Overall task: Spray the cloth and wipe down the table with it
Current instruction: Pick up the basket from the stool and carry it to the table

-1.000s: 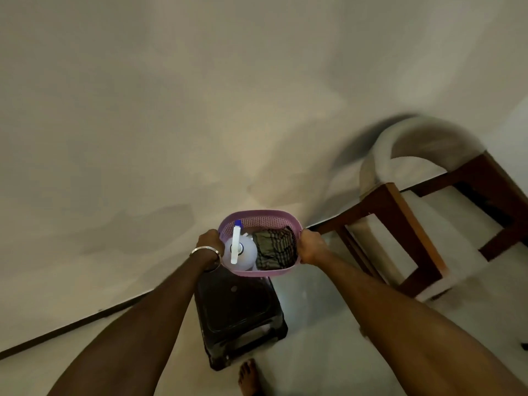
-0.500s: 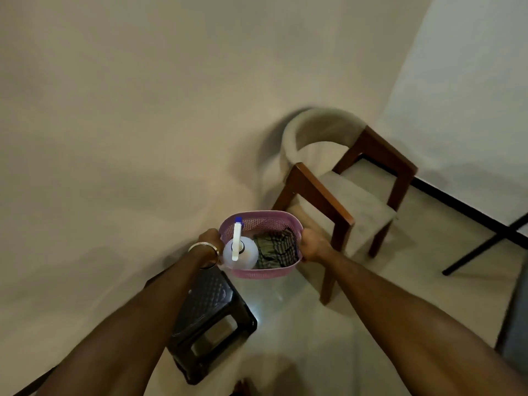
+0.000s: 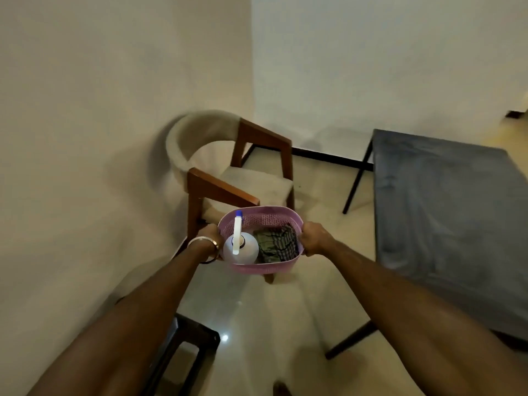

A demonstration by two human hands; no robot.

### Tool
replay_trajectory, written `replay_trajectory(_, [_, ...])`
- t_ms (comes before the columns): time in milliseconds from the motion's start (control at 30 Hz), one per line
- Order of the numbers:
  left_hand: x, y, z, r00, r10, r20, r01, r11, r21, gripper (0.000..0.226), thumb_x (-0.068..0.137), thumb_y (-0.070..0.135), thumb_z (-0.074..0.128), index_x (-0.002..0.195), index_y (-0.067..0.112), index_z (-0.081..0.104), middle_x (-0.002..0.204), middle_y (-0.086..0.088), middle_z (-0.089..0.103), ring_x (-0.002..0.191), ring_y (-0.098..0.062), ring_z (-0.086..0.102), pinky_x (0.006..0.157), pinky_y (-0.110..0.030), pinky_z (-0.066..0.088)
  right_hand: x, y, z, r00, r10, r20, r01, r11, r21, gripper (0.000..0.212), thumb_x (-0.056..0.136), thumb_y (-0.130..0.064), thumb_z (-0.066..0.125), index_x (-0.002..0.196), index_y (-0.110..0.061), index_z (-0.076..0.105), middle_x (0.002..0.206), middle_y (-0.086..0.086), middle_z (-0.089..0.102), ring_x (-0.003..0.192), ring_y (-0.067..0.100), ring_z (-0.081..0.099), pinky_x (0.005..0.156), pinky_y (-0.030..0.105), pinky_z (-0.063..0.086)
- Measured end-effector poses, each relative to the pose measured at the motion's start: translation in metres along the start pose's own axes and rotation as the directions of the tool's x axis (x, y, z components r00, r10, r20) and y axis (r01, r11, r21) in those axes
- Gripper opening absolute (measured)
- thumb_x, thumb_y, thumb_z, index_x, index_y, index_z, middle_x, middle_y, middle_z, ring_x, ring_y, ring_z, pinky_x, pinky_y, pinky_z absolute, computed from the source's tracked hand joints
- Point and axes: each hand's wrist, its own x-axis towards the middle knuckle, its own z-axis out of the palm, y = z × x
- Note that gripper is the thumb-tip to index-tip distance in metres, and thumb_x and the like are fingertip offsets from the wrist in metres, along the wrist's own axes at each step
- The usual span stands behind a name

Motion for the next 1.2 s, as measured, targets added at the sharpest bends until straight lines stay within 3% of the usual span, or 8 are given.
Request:
replay_trajectory(67, [-0.008,0.022,0.02,0.998,0.068,0.012,-0.068,0.997,0.026,0.014,0.094,0.003,0.049,0.103,-0.001,0.059,0.09,-0.014,0.06,0.086,-0.033,0.059,0.067,-0.033,0.049,-0.017,0.028,0.0,0.995,0.091,-0.033,-0.088,0.993,0.079,0.019,0.089,-0.005,0.057,0.07,-0.006,0.059,0.07,0.008,0.065,0.07,0.025,0.064,0.059,0.024,0.048])
replay_trajectory(200, [-0.018,0.06,0.061,0.975,0.184,0.122,-0.197,0.975,0.103,0.021,0.092,0.003,0.053,0.109,-0.005,0.062,0.106,-0.021,0.066,0.09,-0.03,0.059,0.077,-0.034,0.047,-0.06,0.083,0.0,0.964,0.244,-0.104,-0.223,0.958,0.178,0.019,0.097,-0.013,0.051,0.098,0.0,0.066,0.068,0.002,0.054,0.065,0.021,0.057,0.067,0.028,0.049])
replay_trajectory(333, [-0.044,0.1,0.104,0.949,0.234,0.209,-0.259,0.96,0.102,0.009,0.086,-0.002,0.058,0.092,-0.003,0.065,0.085,-0.016,0.067,0.082,-0.031,0.066,0.072,-0.038,0.056,-0.109,0.132,-0.001,0.945,0.316,-0.088,-0.292,0.933,0.211,0.018,0.091,-0.009,0.06,0.074,-0.006,0.063,0.077,0.011,0.068,0.077,0.027,0.07,0.067,0.033,0.054])
replay_trajectory(467, [-0.064,0.132,0.154,0.923,0.227,0.311,-0.249,0.968,0.03,0.012,0.087,-0.007,0.053,0.093,-0.003,0.063,0.073,-0.019,0.062,0.06,-0.036,0.063,0.06,-0.049,0.057,-0.15,0.184,0.0,0.911,0.387,-0.144,-0.341,0.901,0.268,0.024,0.095,-0.009,0.052,0.074,-0.003,0.061,0.083,0.015,0.065,0.073,0.028,0.063,0.058,0.031,0.048])
replay_trajectory(600, [-0.08,0.166,0.21,0.891,0.244,0.383,-0.305,0.946,0.107,0.012,0.085,-0.005,0.058,0.094,-0.006,0.064,0.082,-0.023,0.067,0.075,-0.041,0.069,0.061,-0.055,0.058,-0.191,0.243,0.005,0.867,0.47,-0.167,-0.392,0.849,0.353,0.034,0.097,-0.007,0.048,0.063,-0.012,0.05,0.072,0.01,0.061,0.062,0.023,0.059,0.048,0.023,0.045])
replay_trajectory(733, [-0.11,0.202,0.261,0.873,0.258,0.413,-0.374,0.899,0.229,0.013,0.075,-0.011,0.063,0.087,-0.007,0.067,0.074,-0.024,0.069,0.048,-0.025,0.065,0.053,-0.036,0.059,-0.229,0.297,0.001,0.845,0.511,-0.159,-0.423,0.82,0.385,0.035,0.094,-0.003,0.048,0.059,-0.009,0.048,0.066,0.011,0.06,0.056,0.022,0.057,0.046,0.023,0.042])
replay_trajectory(1000, [-0.169,0.278,0.359,0.845,0.302,0.441,-0.45,0.846,0.284,0.022,0.084,0.001,0.066,0.105,-0.004,0.065,0.091,-0.015,0.066,0.077,-0.026,0.062,0.063,-0.033,0.054,-0.281,0.413,-0.009,0.819,0.549,-0.17,-0.47,0.81,0.35,0.032,0.094,-0.005,0.049,0.063,-0.007,0.054,0.08,0.017,0.062,0.077,0.032,0.061,0.064,0.032,0.043])
replay_trajectory(1200, [-0.174,0.331,0.426,0.831,0.304,0.466,-0.41,0.901,0.143,0.019,0.094,0.002,0.052,0.107,-0.007,0.063,0.098,-0.024,0.068,0.084,-0.04,0.069,0.07,-0.053,0.059,-0.304,0.489,-0.023,0.79,0.588,-0.175,-0.485,0.773,0.409,0.027,0.097,-0.011,0.048,0.08,-0.001,0.065,0.091,0.021,0.07,0.086,0.035,0.068,0.076,0.041,0.056])
